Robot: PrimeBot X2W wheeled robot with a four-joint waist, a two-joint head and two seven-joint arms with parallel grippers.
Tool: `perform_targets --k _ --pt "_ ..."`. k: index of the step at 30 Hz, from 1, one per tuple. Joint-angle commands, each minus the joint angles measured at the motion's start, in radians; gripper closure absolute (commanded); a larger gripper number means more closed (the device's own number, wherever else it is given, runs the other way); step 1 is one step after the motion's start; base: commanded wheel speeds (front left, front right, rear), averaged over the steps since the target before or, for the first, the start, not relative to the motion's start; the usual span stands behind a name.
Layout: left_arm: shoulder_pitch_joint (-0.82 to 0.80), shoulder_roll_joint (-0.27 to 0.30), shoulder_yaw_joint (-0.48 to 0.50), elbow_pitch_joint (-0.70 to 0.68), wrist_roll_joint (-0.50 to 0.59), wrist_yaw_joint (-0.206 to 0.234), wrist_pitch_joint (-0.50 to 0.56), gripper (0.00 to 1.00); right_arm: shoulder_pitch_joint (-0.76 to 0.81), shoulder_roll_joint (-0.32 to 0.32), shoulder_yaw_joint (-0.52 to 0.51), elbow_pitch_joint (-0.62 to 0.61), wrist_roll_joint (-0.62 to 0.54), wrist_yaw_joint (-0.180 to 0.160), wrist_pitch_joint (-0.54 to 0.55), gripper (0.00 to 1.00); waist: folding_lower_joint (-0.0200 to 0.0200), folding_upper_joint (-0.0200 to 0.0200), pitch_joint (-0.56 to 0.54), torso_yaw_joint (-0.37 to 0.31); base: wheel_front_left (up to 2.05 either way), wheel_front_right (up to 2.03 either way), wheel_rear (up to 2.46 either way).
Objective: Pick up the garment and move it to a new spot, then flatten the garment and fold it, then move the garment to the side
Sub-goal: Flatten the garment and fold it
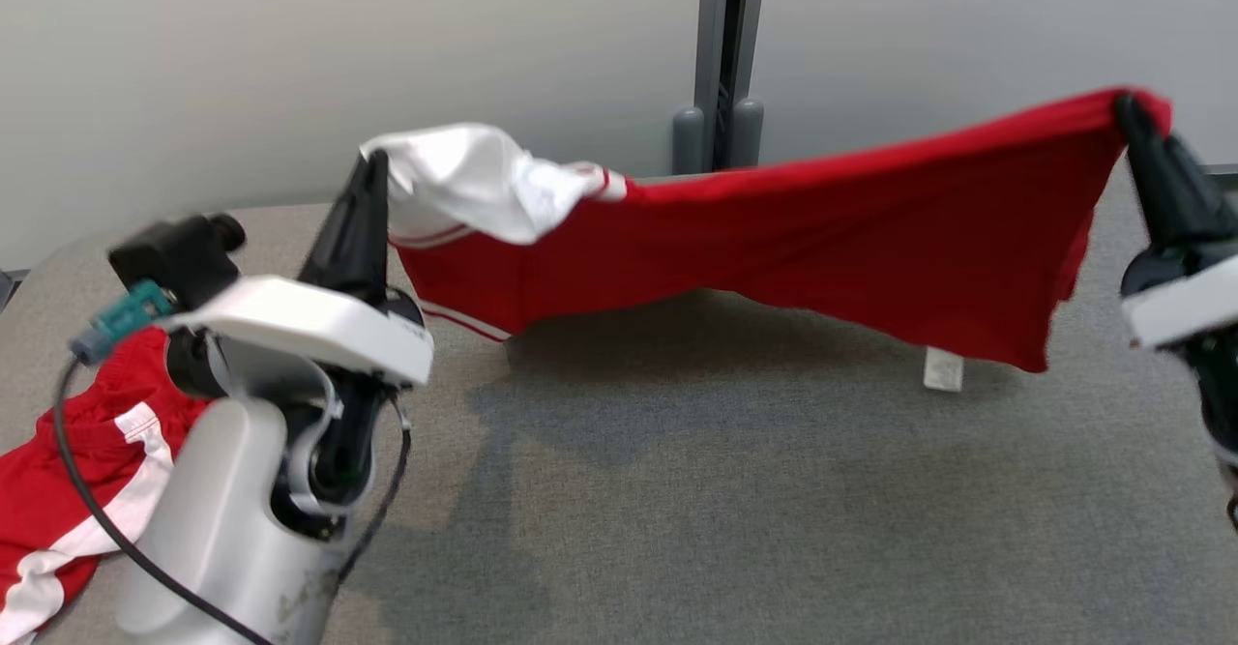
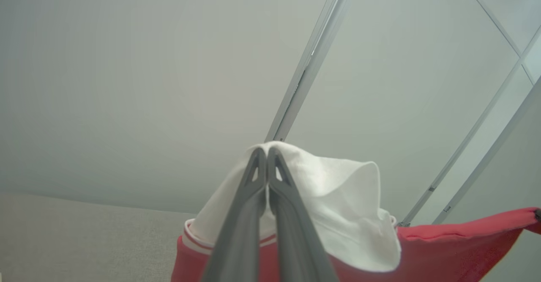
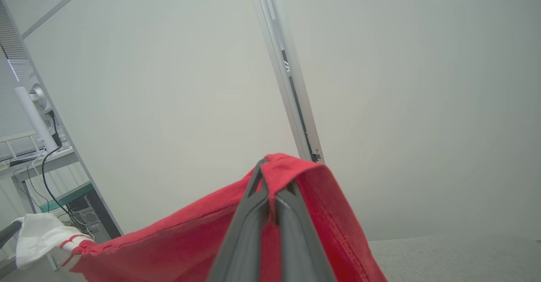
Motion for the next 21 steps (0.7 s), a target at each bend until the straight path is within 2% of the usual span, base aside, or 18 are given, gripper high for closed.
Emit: perform_targets --k 1,5,8,14,17,21 --pt "-0.041 0.004 0.023 -0.014 -0.019 0.008 0.016 1.0 -0.048 0.003 -0.019 0.008 0.011 0.0 0.018 1.0 0.0 -0.0001 -0.01 -0.004 0.0 0.0 0.0" --pt "-0.116 0.016 0.039 -0.018 -0.061 0.003 0.08 1.0 -0.154 0.029 -0.02 0.021 0.016 0.0 0.076 1.0 0.0 -0.0001 -0.02 -0.008 0.0 0.0 0.0" --pt "-0.18 0.038 0.052 -0.009 -0.064 0.004 0.113 1.0 -0.225 0.024 0.009 0.029 -0.027 0.0 0.11 1.0 0.0 -0.0001 -0.02 -0.013 0.0 0.0 0.0" --pt "-0.265 0.039 0.085 -0.006 -0.107 0.018 0.152 1.0 -0.318 0.031 0.07 0.064 -0.085 0.0 0.131 1.0 0.0 -0.0001 -0.024 -0.016 0.0 0.0 0.0" --pt "-0.309 0.019 0.135 0.005 -0.146 0.049 0.144 1.0 -0.357 0.061 0.044 0.12 -0.046 0.0 0.13 1.0 0.0 -0.0001 -0.025 -0.017 0.0 0.0 0.0" --pt "-0.323 0.008 0.157 0.02 -0.162 0.069 0.135 1.0 -0.369 0.08 0.012 0.156 -0.004 0.0 0.133 1.0 0.0 -0.0001 -0.023 -0.018 0.0 0.0 0.0"
